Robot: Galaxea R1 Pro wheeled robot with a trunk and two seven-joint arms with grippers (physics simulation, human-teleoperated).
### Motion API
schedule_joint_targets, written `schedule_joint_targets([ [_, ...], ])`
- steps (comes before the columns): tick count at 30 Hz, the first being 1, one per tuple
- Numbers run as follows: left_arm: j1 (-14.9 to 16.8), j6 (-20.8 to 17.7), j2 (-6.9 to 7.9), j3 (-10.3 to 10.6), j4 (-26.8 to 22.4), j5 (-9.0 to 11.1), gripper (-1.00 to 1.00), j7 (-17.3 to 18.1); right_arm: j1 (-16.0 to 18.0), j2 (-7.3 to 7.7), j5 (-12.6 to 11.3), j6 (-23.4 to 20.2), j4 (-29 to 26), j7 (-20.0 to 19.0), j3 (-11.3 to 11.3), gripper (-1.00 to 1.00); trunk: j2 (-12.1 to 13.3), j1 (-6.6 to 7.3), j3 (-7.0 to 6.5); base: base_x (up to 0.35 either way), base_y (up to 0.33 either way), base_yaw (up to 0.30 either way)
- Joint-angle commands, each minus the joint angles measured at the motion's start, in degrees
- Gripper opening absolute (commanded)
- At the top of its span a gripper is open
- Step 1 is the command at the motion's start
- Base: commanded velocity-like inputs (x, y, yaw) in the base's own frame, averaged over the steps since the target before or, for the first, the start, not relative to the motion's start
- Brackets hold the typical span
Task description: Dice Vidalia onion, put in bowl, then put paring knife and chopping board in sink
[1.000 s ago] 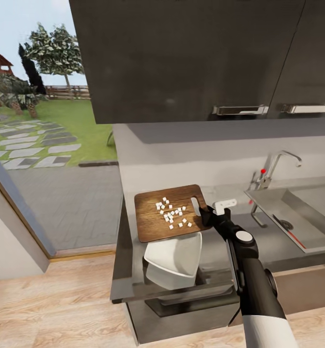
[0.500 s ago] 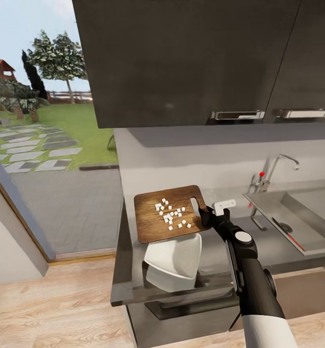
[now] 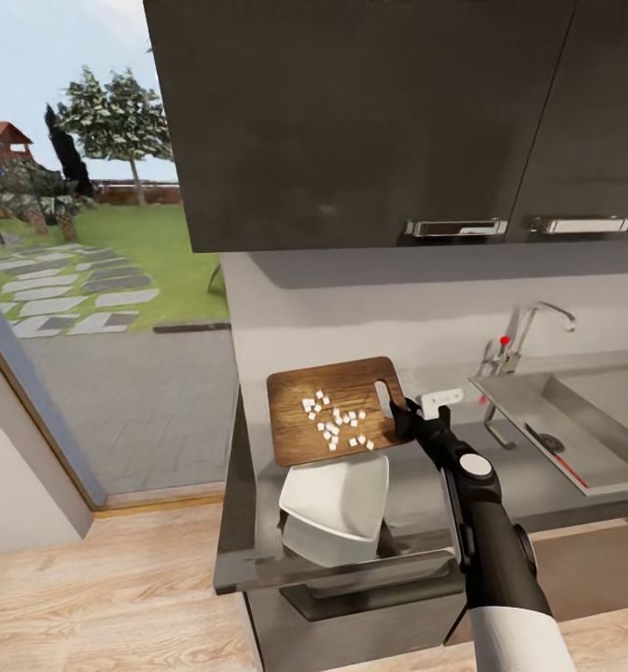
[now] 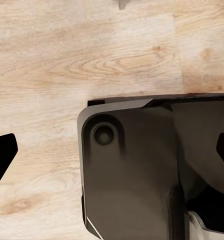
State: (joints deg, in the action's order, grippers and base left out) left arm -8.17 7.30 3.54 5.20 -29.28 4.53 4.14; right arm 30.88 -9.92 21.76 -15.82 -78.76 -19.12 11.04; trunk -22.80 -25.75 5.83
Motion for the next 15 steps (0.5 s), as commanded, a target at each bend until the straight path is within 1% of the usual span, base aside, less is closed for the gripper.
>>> schedule_joint_targets([
  [1, 0.00, 0.08, 0.07, 0.33, -0.07, 0.48, 1.00, -0.01, 0.06, -0.08, 0.56, 0.33, 0.08, -0.51, 0.19, -1.00, -0.12, -0.04, 0.11, 0.000, 0.000, 0.000],
  [4, 0.00, 0.08, 0.07, 0.33, -0.07, 0.48, 1.00, -0.01, 0.06, -0.08, 0.56, 1.11, 0.39, -0.49, 0.21, -1.00, -0.12, -0.04, 0.11, 0.000, 0.000, 0.000],
  [15, 0.00, 0.08, 0.07, 0.33, -0.07, 0.48, 1.00, -0.01, 0.06, -0.08, 0.56, 1.42, 0.59, -0.56, 0.21, -1.00, -0.12, -0.04, 0.11, 0.000, 0.000, 0.000],
])
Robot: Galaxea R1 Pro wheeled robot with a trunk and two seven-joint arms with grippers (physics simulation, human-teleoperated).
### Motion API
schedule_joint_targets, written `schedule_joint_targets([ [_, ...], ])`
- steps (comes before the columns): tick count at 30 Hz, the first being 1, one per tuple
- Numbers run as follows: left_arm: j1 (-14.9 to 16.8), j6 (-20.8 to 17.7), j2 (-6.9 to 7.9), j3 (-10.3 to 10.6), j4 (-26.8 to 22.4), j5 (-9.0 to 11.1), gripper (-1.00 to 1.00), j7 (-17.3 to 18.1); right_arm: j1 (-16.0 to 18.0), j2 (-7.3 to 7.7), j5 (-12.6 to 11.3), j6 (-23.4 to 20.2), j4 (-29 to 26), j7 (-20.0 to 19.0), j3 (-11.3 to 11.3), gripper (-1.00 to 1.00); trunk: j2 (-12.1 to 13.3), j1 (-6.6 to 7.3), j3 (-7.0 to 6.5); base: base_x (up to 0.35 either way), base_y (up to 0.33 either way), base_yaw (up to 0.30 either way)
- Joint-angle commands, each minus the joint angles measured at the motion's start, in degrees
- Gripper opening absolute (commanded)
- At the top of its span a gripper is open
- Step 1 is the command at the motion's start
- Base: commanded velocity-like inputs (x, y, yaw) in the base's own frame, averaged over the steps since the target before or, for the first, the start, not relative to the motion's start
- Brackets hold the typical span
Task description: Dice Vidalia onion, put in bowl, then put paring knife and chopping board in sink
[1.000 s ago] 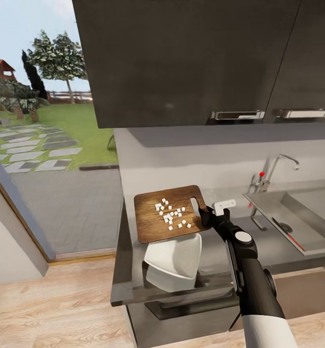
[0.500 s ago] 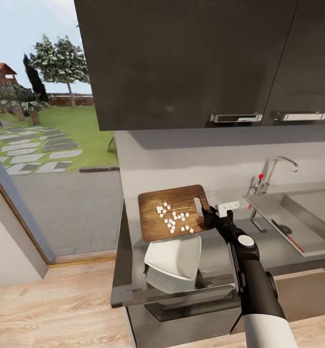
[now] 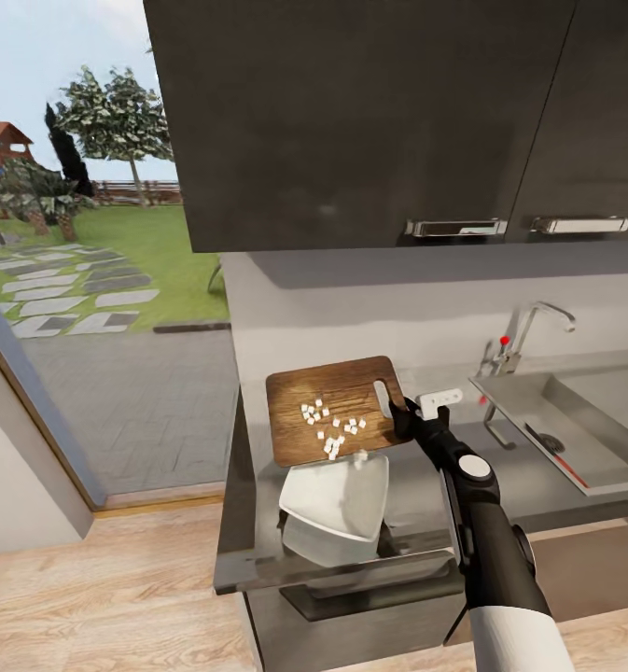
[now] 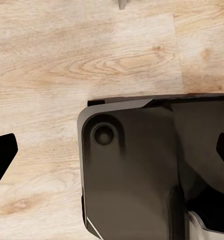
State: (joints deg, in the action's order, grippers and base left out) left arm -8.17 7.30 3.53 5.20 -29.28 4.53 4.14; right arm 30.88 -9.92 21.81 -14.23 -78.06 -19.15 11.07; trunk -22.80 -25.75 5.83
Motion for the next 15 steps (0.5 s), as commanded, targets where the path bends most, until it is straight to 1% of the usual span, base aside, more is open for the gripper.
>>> schedule_joint_targets([
  [1, 0.00, 0.08, 0.07, 0.33, -0.07, 0.48, 1.00, -0.01, 0.06, -0.08, 0.51, -0.15, -0.01, -0.53, 0.18, -1.00, -0.12, -0.04, 0.11, 0.000, 0.000, 0.000],
  [4, 0.00, 0.08, 0.07, 0.33, -0.07, 0.48, 1.00, -0.01, 0.06, -0.08, 0.51, 0.28, 0.66, -0.50, 0.21, -1.00, -0.12, -0.04, 0.11, 0.000, 0.000, 0.000],
  [6, 0.00, 0.08, 0.07, 0.33, -0.07, 0.48, 1.00, -0.01, 0.06, -0.08, 0.51, 2.02, 1.04, -0.44, 0.20, -1.00, -0.12, -0.04, 0.11, 0.000, 0.000, 0.000],
  [8, 0.00, 0.08, 0.07, 0.33, -0.07, 0.48, 1.00, -0.01, 0.06, -0.08, 0.51, 2.84, 1.72, -0.45, 0.21, -1.00, -0.12, -0.04, 0.11, 0.000, 0.000, 0.000],
  [15, 0.00, 0.08, 0.07, 0.33, -0.07, 0.48, 1.00, -0.01, 0.06, -0.08, 0.51, 3.32, 2.12, -0.45, 0.25, -1.00, -0.12, -0.04, 0.11, 0.000, 0.000, 0.000],
])
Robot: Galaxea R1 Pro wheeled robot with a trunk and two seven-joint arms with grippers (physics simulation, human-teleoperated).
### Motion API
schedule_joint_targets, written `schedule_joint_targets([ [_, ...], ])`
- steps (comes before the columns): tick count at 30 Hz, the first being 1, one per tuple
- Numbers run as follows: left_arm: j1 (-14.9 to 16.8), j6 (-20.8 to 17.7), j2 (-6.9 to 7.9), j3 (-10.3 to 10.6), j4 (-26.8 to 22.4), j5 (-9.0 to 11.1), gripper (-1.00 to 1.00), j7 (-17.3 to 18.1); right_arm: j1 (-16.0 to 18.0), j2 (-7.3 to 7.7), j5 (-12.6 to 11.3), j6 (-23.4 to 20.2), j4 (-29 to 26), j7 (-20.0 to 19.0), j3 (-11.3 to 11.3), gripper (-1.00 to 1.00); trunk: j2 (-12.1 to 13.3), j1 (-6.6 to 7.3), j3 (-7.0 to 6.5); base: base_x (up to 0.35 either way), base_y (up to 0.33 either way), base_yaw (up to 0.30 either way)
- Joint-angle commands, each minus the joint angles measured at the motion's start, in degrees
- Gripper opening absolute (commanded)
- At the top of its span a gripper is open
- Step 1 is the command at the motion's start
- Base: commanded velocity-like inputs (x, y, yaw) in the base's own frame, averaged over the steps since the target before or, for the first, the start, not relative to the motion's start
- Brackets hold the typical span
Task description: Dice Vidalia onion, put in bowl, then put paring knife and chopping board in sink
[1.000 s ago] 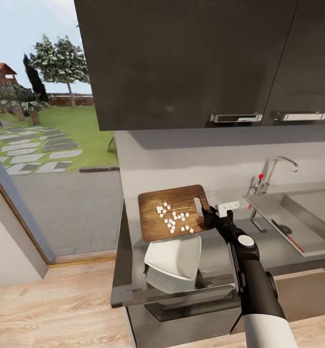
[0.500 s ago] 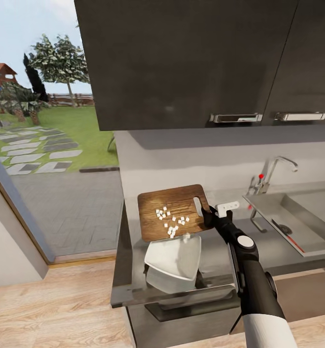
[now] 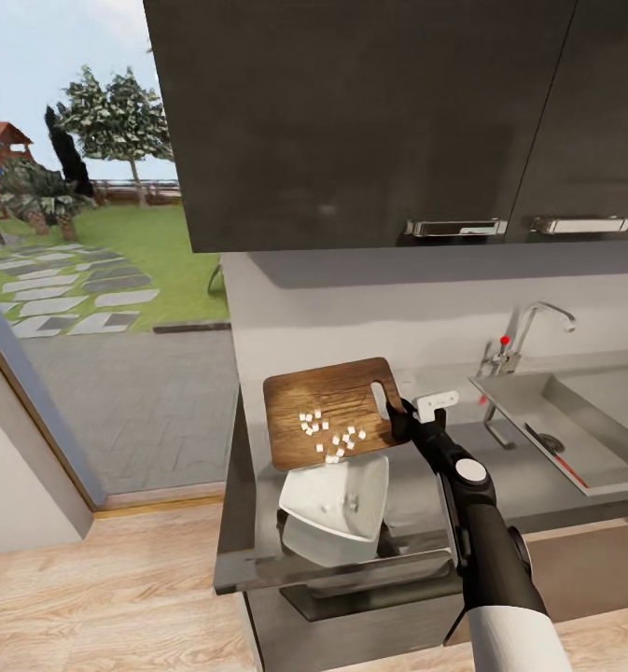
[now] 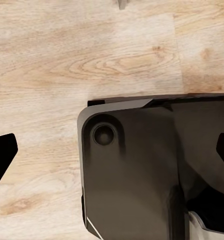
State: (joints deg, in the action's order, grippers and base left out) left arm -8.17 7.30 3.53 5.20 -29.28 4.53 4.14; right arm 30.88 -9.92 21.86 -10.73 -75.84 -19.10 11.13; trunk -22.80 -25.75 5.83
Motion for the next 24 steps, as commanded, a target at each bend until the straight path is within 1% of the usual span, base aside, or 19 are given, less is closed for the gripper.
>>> schedule_joint_targets([
  [1, 0.00, 0.08, 0.07, 0.33, -0.07, 0.48, 1.00, -0.01, 0.06, -0.08, 0.46, -0.18, -0.11, -0.50, 0.20, -1.00, -0.12, -0.04, 0.11, 0.000, 0.000, 0.000],
  [7, 0.00, 0.08, 0.07, 0.33, -0.07, 0.48, 1.00, -0.01, 0.06, -0.08, 0.46, 0.45, -0.10, -0.50, 0.21, -1.00, -0.12, -0.04, 0.11, 0.000, 0.000, 0.000],
  [24, 0.00, 0.08, 0.07, 0.33, -0.07, 0.48, 1.00, -0.01, 0.06, -0.08, 0.46, 0.53, -0.10, -0.50, 0.30, -1.00, -0.12, -0.04, 0.11, 0.000, 0.000, 0.000],
])
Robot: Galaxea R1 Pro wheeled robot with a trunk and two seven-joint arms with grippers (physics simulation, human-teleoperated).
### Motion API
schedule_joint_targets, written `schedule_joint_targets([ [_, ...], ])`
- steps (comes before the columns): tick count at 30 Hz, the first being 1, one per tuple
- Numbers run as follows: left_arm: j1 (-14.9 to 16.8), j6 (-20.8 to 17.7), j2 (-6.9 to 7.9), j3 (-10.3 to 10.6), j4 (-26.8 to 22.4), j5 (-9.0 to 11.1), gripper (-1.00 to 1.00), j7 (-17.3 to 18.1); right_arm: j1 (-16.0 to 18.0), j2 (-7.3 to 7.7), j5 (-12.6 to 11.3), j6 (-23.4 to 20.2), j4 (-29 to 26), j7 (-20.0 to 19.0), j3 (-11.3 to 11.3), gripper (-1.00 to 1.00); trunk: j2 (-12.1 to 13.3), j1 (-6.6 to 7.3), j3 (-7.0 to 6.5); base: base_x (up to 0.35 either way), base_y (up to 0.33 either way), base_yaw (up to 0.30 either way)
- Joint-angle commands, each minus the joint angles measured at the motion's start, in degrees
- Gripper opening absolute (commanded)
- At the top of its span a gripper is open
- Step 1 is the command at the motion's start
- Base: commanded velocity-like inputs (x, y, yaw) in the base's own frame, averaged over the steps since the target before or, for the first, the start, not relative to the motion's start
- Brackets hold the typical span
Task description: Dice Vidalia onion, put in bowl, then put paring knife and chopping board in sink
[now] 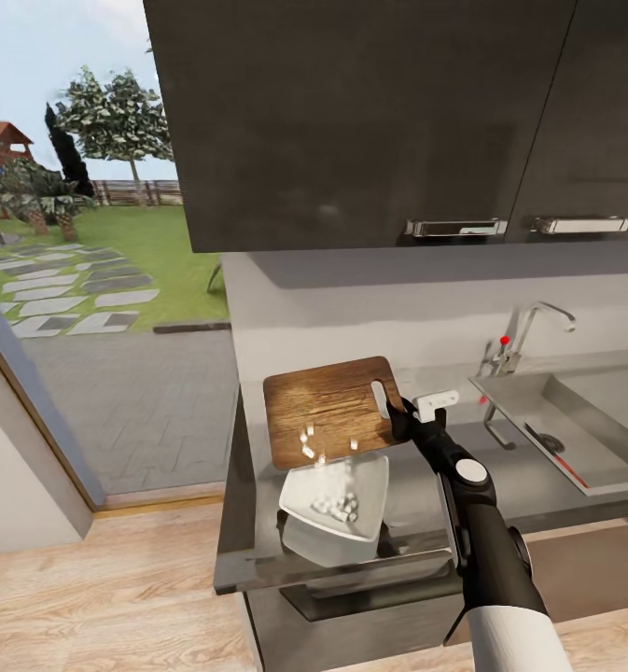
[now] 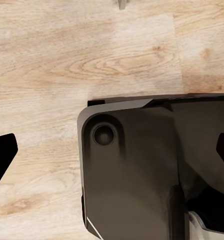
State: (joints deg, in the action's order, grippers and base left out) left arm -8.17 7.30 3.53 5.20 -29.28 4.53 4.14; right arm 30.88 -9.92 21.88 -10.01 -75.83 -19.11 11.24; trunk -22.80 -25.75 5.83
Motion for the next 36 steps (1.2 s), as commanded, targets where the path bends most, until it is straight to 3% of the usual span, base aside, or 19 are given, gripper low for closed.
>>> schedule_joint_targets([
  [1, 0.00, 0.08, 0.07, 0.33, -0.07, 0.48, 1.00, -0.01, 0.06, -0.08, 0.45, -0.19, -0.11, -0.49, 0.19, -1.00, -0.12, -0.04, 0.11, 0.000, 0.000, 0.000],
  [36, 0.00, 0.08, 0.07, 0.33, -0.07, 0.48, 1.00, -0.01, 0.06, -0.08, 0.45, -0.19, -0.11, -0.56, 0.19, -1.00, -0.12, -0.04, 0.11, 0.000, 0.000, 0.000],
])
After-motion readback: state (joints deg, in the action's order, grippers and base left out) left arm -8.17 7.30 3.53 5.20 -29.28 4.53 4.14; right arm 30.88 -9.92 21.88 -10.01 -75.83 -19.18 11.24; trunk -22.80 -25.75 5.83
